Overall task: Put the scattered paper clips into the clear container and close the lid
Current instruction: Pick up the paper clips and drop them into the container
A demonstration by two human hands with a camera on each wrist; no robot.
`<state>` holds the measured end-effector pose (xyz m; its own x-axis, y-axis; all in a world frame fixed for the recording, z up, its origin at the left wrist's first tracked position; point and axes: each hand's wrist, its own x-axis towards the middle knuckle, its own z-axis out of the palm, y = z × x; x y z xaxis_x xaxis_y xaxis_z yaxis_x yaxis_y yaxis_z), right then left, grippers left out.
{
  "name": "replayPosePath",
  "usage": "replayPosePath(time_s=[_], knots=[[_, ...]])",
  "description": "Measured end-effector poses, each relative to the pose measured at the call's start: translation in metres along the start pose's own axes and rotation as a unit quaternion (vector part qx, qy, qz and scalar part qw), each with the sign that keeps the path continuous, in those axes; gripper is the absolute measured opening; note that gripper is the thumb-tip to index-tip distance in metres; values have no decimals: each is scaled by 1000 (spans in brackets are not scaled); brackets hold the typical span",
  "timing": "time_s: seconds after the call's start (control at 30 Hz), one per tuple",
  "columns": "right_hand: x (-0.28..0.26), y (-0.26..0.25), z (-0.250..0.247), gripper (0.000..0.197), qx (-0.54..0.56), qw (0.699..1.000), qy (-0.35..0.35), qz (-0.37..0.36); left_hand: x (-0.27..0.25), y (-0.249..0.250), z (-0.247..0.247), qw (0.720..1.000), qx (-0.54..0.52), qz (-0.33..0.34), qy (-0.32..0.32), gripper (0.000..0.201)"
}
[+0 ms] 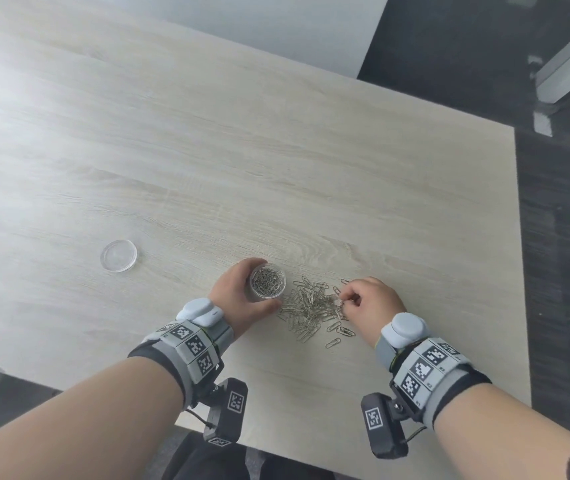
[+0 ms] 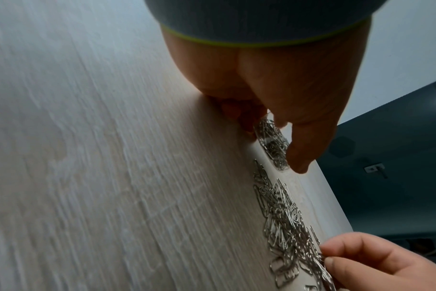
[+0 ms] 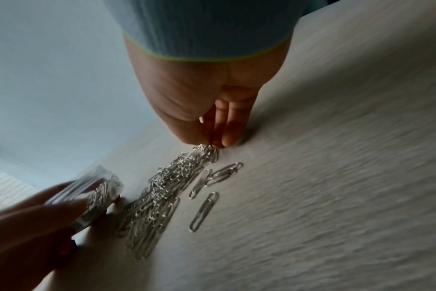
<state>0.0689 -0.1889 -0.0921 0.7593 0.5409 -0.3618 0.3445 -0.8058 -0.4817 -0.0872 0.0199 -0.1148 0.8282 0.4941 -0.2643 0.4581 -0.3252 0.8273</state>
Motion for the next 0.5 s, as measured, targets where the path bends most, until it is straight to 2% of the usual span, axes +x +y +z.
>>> replayPosePath(time_s=[0.1,0.2,0.33,0.5], knots=[[2,-4,1,20,53,997,35,45,-1,2,0,1000,1,4,1,75],[1,-20,-2,14,152,985,34,69,-1,3,-1,1000,11,8,-2,74],[-1,-57,-2,13,235,971,24,35,-2,3,-2,1000,21,13,-10,73],[1,-95,12,10,209,977,6,-31,-5,4,-4,999,27,20,-13,75]])
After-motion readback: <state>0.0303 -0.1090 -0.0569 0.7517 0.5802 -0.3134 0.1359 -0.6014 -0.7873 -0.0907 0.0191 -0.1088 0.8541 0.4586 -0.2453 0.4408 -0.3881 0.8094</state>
